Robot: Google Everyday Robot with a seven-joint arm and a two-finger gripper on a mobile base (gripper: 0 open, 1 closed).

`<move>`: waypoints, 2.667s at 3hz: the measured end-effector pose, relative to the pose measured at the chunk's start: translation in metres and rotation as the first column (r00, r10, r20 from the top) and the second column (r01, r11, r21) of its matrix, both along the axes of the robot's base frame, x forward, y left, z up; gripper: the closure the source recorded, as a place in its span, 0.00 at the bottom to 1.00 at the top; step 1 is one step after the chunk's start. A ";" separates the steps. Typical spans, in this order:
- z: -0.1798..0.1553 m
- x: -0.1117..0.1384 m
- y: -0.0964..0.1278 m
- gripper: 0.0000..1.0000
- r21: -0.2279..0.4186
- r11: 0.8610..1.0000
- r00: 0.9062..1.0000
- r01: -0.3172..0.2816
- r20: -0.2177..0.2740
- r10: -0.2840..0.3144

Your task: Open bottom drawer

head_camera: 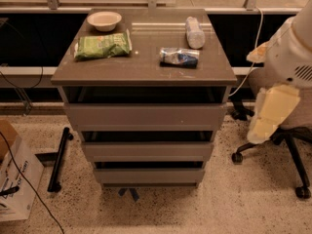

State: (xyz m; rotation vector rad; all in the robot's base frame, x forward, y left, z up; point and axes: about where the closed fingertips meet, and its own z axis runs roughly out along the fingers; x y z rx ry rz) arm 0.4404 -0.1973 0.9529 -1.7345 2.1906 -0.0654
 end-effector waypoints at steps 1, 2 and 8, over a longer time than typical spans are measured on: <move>-0.028 0.001 0.024 0.00 0.072 0.997 0.999 -0.034 -0.001 0.034; -0.091 0.011 0.057 0.00 0.219 0.973 0.997 -0.074 0.009 0.073; -0.337 0.052 0.074 0.00 0.314 0.949 0.989 -0.016 -0.136 0.062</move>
Offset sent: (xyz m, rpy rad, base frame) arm 0.0205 0.0770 -0.1324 0.3597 -0.0368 0.0708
